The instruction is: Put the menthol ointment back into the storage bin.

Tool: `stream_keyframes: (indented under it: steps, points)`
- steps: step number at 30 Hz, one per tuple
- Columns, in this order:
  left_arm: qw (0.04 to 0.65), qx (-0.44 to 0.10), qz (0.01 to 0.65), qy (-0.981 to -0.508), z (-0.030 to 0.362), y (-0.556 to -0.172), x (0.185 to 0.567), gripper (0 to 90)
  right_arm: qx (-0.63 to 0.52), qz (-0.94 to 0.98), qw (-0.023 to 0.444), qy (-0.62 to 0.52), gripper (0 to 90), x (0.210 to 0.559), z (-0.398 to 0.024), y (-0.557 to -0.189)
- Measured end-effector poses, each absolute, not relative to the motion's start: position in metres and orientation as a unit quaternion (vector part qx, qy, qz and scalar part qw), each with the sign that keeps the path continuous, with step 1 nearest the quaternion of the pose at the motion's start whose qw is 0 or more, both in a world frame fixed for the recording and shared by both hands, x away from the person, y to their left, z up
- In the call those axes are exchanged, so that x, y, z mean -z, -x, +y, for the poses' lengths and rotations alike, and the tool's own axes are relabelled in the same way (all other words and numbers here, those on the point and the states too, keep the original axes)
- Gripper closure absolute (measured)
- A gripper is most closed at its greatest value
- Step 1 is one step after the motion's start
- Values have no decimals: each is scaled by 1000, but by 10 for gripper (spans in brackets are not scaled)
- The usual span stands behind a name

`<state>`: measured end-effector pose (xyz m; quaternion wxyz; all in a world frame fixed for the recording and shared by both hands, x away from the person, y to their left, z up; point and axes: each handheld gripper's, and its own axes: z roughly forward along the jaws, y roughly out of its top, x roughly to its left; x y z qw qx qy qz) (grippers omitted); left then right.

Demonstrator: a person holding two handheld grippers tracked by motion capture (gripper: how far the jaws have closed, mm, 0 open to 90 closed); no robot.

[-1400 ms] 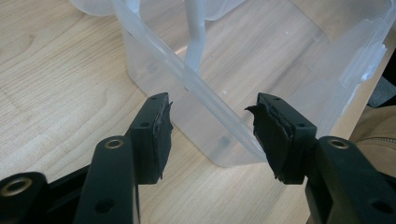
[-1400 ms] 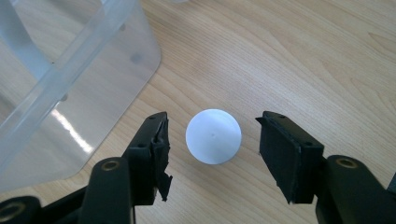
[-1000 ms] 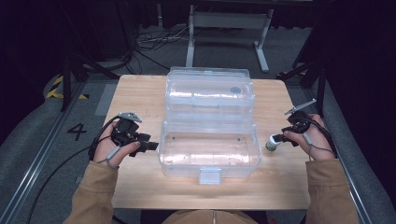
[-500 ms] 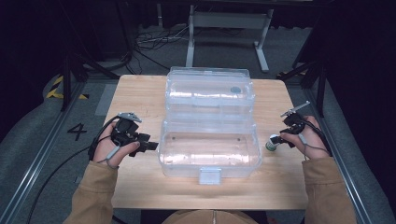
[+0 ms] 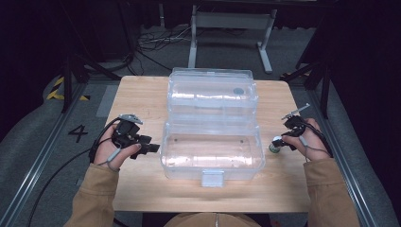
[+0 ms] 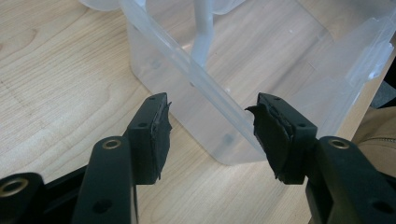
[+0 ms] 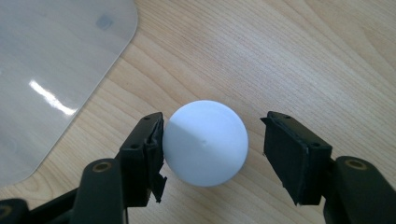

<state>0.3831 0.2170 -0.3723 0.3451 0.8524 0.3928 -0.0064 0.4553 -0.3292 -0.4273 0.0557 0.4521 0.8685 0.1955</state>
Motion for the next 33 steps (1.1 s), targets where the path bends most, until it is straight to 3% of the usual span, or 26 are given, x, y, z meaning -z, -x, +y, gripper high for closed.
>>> stream_keyframes:
  steps: [4, 7, 33]
  points:
    - [345, 6, 395, -851, 218, -382, 373, 457, -189, 872, 53, -448, 416, 430, -327, -457]
    - [346, 4, 398, -850, 219, -381, 373, 454, -188, 874, 43, -445, 499, 430, -326, -458]
    - [343, 1, 404, -848, 224, -379, 375, 446, -221, 882, 55, -413, 504, 382, -325, -437]
